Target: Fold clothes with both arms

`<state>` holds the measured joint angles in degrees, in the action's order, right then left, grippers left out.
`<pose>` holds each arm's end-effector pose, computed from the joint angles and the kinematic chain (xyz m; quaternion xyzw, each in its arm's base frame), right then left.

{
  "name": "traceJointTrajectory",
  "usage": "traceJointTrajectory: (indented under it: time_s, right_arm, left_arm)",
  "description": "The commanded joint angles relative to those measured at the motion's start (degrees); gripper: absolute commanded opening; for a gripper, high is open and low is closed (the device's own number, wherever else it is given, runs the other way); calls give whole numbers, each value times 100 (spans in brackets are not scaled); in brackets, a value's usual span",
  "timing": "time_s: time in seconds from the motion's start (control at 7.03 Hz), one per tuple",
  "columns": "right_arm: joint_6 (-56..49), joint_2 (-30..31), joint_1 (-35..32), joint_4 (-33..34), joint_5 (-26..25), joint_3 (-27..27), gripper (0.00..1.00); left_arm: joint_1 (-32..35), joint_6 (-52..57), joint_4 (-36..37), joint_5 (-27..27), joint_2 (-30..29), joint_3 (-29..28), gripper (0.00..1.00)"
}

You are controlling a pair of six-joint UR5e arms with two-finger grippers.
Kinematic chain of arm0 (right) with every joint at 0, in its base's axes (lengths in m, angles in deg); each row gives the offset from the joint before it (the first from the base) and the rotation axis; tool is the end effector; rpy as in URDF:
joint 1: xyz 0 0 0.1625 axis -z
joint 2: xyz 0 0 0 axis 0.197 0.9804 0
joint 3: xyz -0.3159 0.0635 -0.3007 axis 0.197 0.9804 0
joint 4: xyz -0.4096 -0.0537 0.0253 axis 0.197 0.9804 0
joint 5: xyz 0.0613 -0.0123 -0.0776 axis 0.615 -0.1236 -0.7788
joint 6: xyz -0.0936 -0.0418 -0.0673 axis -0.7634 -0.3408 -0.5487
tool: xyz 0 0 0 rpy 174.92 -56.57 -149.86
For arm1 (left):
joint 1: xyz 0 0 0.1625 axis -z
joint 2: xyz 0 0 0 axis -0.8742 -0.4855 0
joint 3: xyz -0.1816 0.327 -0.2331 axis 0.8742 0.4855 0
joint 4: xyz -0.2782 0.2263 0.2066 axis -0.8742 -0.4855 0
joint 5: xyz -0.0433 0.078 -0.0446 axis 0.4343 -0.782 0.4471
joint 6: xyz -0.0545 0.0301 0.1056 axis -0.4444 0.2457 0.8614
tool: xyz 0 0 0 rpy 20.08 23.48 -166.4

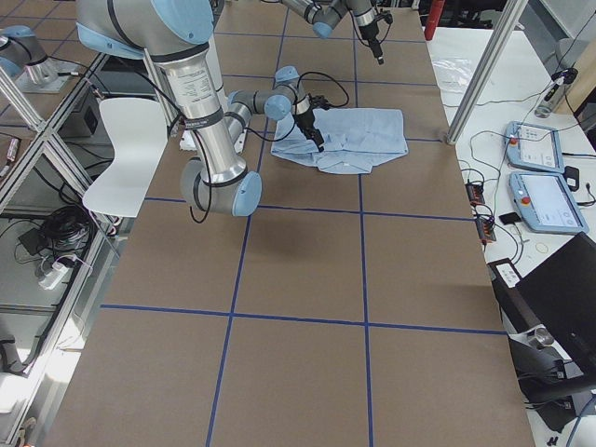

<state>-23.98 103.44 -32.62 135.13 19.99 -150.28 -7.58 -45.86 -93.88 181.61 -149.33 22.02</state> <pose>-0.5579 -0.3807 0.3051 0.2582 -0.2411 -0.1950 0.9150 0.3487 -0.6316 0.3753 0.1878 0.4652 -0.1715 0.8479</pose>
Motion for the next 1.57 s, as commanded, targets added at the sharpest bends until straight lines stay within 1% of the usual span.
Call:
traceJointTrajectory:
  time_s: [0.0,0.14,0.28,0.43,0.57,0.71,0.85,1.0,1.14,1.28,1.42]
  right_arm:
    - [-93,1403,-141,59,99,-1117,100]
    - [-110,2264,-228,-11,108,-1514,100]
    - [-276,2316,-508,-3,134,-1614,100]
    - [-364,1891,-841,-3,456,-1615,100]
    - [-348,1121,-984,58,729,-1336,100]
    - [-304,208,-1011,15,732,-577,100]
    - [-277,-419,-1020,-55,706,40,100]
    - [-208,-756,-1038,-699,706,655,100]
    - [-42,-1046,-1038,-1437,697,1453,100]
    - [65,-1319,-1038,-1792,688,2001,100]
    - [179,-1478,-1047,-2005,697,2311,99]
  left_arm:
    - [-12,-73,0,0,-11,19,100]
    - [-12,-74,0,79,-11,19,100]
    - [-12,-74,0,105,-11,11,100]
    - [-12,-74,0,106,-19,11,100]
    - [-12,-74,0,106,-11,11,100]
    - [-12,-74,-9,106,-19,11,100]
    - [-12,-74,-9,97,-11,11,100]
    - [-12,-65,-9,97,-11,11,100]
    - [-12,-56,-9,97,-11,2,100]
    - [-12,-56,-9,97,-2,2,100]
    - [-12,-56,-9,97,-2,2,100]
